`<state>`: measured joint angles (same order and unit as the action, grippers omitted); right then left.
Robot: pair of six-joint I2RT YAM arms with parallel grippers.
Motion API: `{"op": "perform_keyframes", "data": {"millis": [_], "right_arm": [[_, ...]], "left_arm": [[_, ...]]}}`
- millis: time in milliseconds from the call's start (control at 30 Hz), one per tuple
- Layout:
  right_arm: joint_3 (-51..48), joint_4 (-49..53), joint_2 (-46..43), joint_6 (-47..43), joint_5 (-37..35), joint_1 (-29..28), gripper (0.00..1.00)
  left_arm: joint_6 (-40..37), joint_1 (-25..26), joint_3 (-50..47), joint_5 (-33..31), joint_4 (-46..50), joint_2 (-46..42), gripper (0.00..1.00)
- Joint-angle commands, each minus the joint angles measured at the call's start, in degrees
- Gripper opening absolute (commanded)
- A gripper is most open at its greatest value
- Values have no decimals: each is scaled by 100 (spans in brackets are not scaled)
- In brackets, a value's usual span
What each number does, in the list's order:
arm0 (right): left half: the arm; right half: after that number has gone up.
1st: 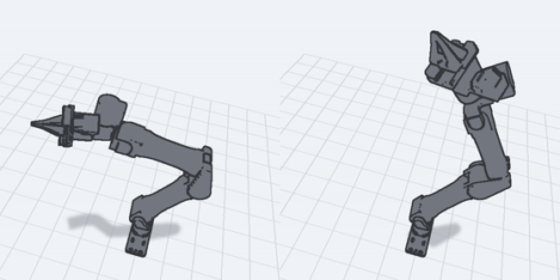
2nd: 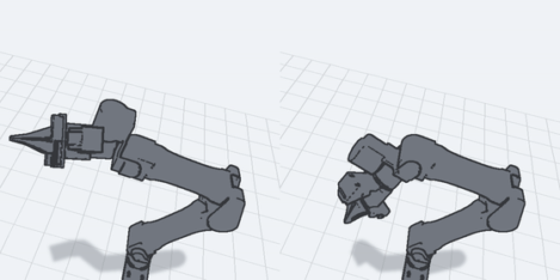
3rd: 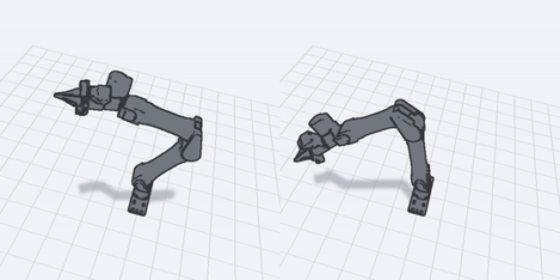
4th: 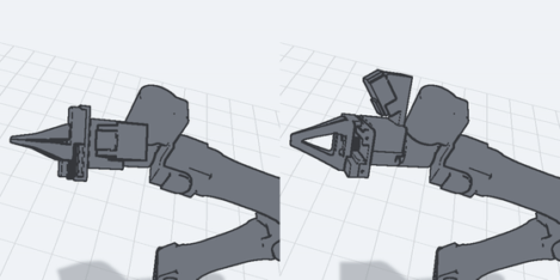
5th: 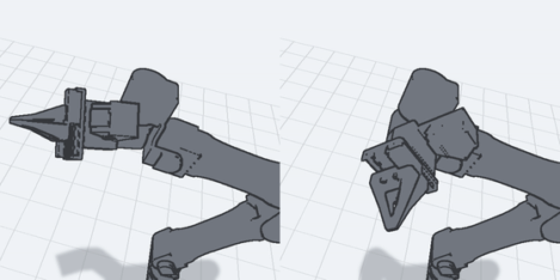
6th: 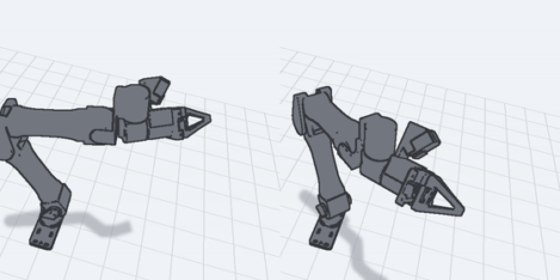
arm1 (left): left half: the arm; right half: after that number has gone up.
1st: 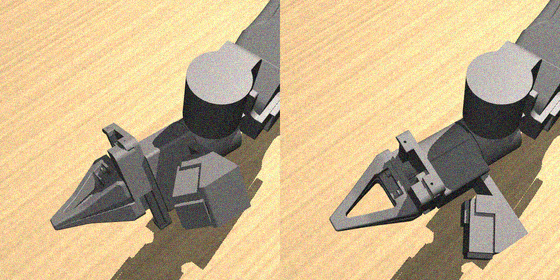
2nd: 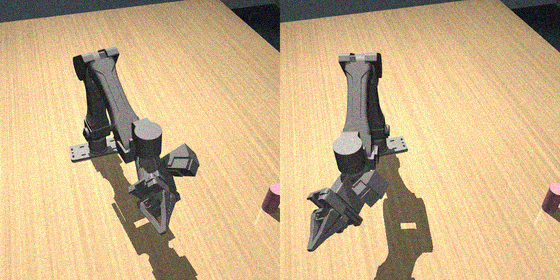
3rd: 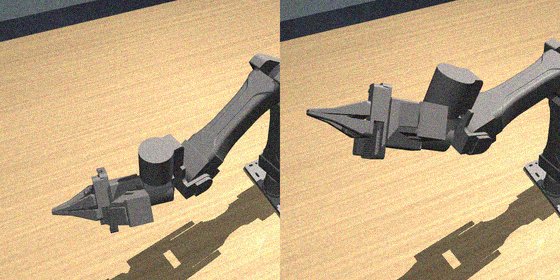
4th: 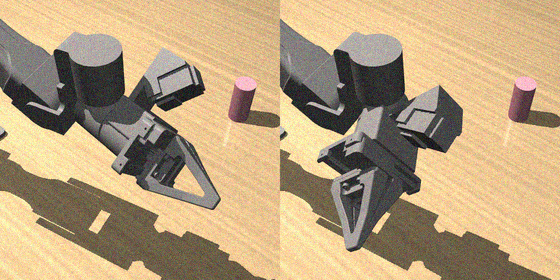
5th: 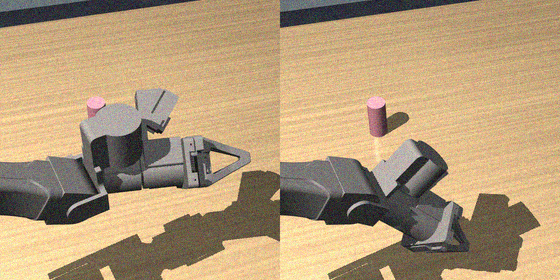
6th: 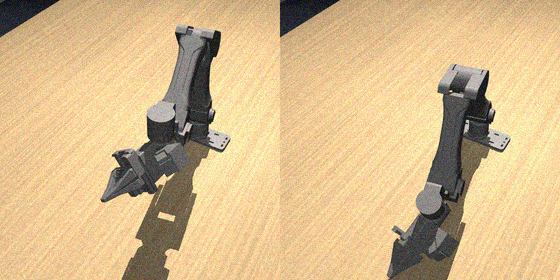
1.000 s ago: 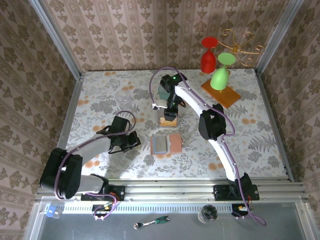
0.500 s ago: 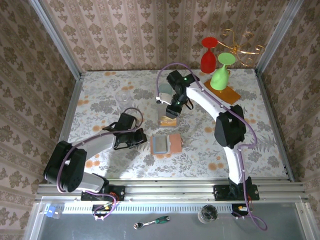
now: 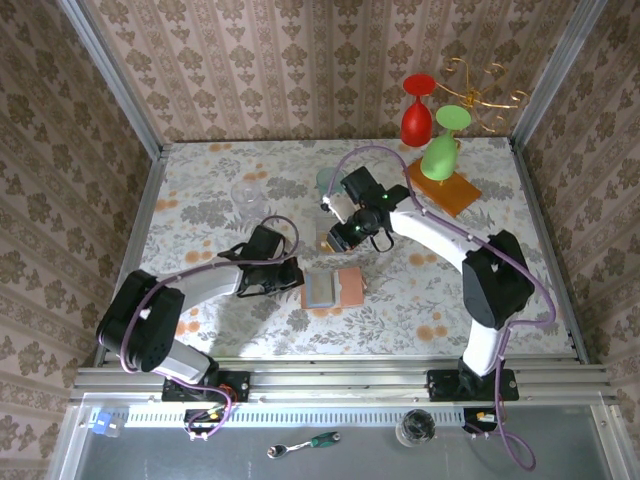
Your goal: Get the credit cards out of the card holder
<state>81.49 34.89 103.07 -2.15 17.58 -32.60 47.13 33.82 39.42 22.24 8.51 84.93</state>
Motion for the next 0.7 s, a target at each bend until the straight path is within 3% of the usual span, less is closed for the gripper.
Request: {"op": "perform_keyframes", "data": {"millis": [0, 233, 433, 667], "right_arm": [[-399, -818, -324, 1667, 23, -32, 33], [-1155, -1438, -622, 3047, 26, -354, 29], [-1209, -1140, -604, 3377, -346, -639, 28], [-1240, -1010, -506, 3613, -434, -782, 28]], "left_arm": [[110, 96, 136, -69, -78, 53, 3], [165, 159, 57, -166, 28, 90, 0], [7, 160, 58, -332, 382, 24, 0], [77, 151, -100, -221, 89, 196, 0]]}}
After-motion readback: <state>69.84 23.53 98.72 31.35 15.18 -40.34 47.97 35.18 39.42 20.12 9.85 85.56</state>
